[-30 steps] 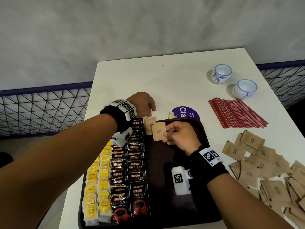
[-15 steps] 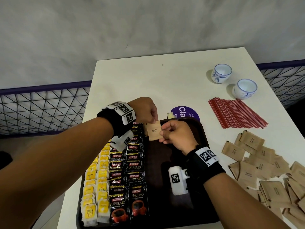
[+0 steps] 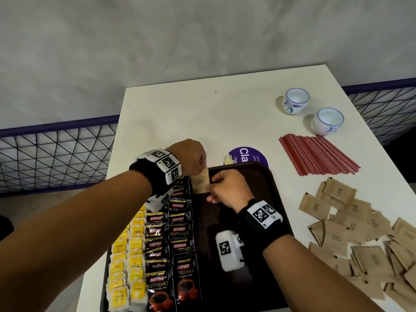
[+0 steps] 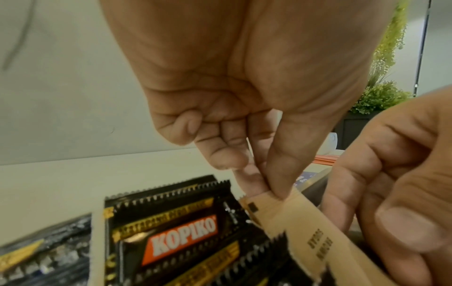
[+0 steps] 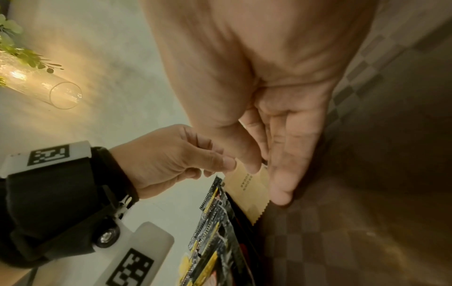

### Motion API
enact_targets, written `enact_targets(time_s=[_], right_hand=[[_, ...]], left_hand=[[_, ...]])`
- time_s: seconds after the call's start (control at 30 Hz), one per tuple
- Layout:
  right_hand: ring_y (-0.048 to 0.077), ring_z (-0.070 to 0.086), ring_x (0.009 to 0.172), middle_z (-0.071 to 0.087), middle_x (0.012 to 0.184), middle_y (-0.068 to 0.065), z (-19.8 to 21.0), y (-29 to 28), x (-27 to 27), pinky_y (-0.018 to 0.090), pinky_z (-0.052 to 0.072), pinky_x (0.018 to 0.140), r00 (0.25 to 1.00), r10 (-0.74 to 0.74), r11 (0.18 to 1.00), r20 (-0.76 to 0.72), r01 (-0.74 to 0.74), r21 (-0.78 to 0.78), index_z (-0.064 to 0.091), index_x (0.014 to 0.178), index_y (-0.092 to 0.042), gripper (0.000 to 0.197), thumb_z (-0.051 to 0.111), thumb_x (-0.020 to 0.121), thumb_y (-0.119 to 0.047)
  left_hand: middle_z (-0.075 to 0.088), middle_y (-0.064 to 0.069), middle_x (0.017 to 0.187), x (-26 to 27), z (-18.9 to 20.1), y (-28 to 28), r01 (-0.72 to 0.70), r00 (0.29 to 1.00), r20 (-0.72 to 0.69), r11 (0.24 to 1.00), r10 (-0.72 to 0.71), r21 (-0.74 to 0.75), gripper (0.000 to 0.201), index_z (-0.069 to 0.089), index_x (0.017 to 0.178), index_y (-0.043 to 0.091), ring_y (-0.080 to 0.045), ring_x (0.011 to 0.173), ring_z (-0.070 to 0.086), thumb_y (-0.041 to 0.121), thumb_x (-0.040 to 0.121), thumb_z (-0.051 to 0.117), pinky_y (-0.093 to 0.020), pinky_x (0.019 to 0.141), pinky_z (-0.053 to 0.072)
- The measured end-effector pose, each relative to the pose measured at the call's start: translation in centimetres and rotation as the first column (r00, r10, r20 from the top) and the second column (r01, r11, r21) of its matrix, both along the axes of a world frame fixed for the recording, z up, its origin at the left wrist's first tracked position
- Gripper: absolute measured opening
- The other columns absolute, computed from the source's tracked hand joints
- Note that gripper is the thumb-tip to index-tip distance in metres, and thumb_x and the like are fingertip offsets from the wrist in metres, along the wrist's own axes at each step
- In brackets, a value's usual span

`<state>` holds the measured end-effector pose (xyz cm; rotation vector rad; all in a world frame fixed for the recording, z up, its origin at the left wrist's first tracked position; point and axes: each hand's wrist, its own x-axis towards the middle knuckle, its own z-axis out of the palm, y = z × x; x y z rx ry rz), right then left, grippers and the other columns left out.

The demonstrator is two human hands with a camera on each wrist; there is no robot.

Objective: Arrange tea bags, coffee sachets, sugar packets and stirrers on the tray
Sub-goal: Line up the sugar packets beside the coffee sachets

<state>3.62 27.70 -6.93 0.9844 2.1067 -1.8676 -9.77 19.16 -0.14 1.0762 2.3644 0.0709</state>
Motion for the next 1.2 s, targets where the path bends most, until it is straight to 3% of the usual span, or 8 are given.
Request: enact_targets(time_s=[0.4, 0.6, 0.67, 0.77, 0.9, 1.0, 1.1, 1.2], right_hand=[[0.035, 0.074, 0.069, 0.072, 0.075, 0.025, 0.6, -0.8, 0.3, 0.046, 0.063, 0.071, 1.000, -0.007, 0.999, -0.023, 0.005, -0.053, 0.061, 0.084, -0.010, 0.014, 0.054, 0.088, 0.001], [0.033, 0.074, 0.072, 0.072, 0.073, 0.012, 3.6, 2.3, 3.7, 0.043, 0.062, 0.069, 0.994, -0.094, 0.995, -0.055, 0.093, -0.028, 0.062, 0.098, -0.011, 0.009, 0.063, 0.090, -0.008], [0.029, 0.074, 0.073, 0.071, 0.080, 0.007, 4.9, 5.6, 6.7, 0.038, 0.060, 0.064, 0.974, -0.206, 0.975, -0.098, 0.213, 0.066, 0.066, 0.096, -0.014, 0.008, 0.068, 0.089, -0.012], [0.014, 0.068, 0.082, 0.071, 0.089, -0.006, 6.5, 11.9, 11.9, 0.029, 0.053, 0.076, 0.957, -0.273, 0.858, -0.097, 0.288, 0.426, 0.071, 0.095, -0.022, 0.012, 0.074, 0.083, -0.021], [0.025, 0.064, 0.104, 0.065, 0.114, 0.008, 6.5, 17.8, 16.5, 0.026, 0.043, 0.081, 0.961, -0.255, 0.763, 0.111, 0.129, 0.633, 0.069, 0.116, -0.015, 0.037, 0.076, 0.080, -0.015], [0.036, 0.060, 0.112, 0.059, 0.124, 0.018, 4.4, 19.1, 17.1, 0.035, 0.048, 0.092, 0.959, -0.200, 0.714, 0.201, 0.002, 0.700, 0.064, 0.124, -0.013, 0.043, 0.072, 0.082, -0.017], [0.041, 0.053, 0.116, 0.056, 0.125, 0.016, 2.6, 19.1, 16.7, 0.045, 0.046, 0.093, 0.925, -0.117, 0.657, 0.361, -0.200, 0.727, 0.057, 0.129, -0.015, 0.044, 0.063, 0.086, -0.024], [0.039, 0.043, 0.123, 0.048, 0.132, 0.012, 2.1, 19.2, 16.4, 0.048, 0.042, 0.095, 0.905, -0.122, 0.653, 0.407, -0.235, 0.719, 0.052, 0.133, -0.016, 0.043, 0.056, 0.092, -0.030]], left_hand=[[0.071, 0.009, 0.090, 0.2, -0.8, 0.1, -0.025, 0.997, -0.067, 0.999, 0.024, -0.022, 0.015, 0.075, 0.086, 0.025, -0.015, 0.086, 0.066, 0.018, 0.079, 0.064, -0.024, 0.070, 0.051], [0.062, 0.015, 0.081, 0.3, -0.9, 0.1, -0.009, 0.997, -0.082, 1.000, 0.008, -0.019, 0.011, 0.073, 0.083, 0.027, -0.012, 0.085, 0.063, 0.022, 0.080, 0.063, -0.023, 0.066, 0.044], [0.060, 0.017, 0.081, 0.4, -0.4, -0.3, -0.014, 0.995, -0.094, 1.000, 0.014, 0.002, 0.009, 0.071, 0.085, 0.028, -0.010, 0.085, 0.060, 0.027, 0.085, 0.062, -0.025, 0.069, 0.046], [0.065, 0.015, 0.089, 0.9, 0.7, -0.7, -0.022, 0.994, -0.107, 0.997, 0.029, 0.069, 0.009, 0.069, 0.086, 0.032, -0.012, 0.090, 0.060, 0.031, 0.088, 0.061, -0.033, 0.080, 0.052], [0.068, 0.012, 0.086, 3.3, 2.0, 0.5, -0.033, 0.994, -0.092, 0.980, 0.051, 0.194, 0.008, 0.071, 0.083, 0.030, -0.013, 0.085, 0.061, 0.027, 0.086, 0.064, -0.034, 0.081, 0.052], [0.067, 0.013, 0.084, 5.9, 2.1, 2.8, 0.011, 0.997, -0.079, 0.973, 0.007, 0.229, 0.007, 0.071, 0.084, 0.030, -0.013, 0.083, 0.059, 0.028, 0.085, 0.064, -0.032, 0.079, 0.050], [0.063, 0.016, 0.078, 8.2, 1.9, 4.8, 0.026, 0.999, -0.052, 0.966, -0.013, 0.258, 0.008, 0.072, 0.083, 0.028, -0.011, 0.081, 0.058, 0.028, 0.085, 0.064, -0.029, 0.076, 0.048], [0.061, 0.018, 0.076, 9.9, 1.3, 6.0, 0.034, 0.999, -0.048, 0.967, -0.022, 0.251, 0.008, 0.072, 0.084, 0.029, -0.009, 0.081, 0.057, 0.030, 0.085, 0.064, -0.027, 0.077, 0.048]])
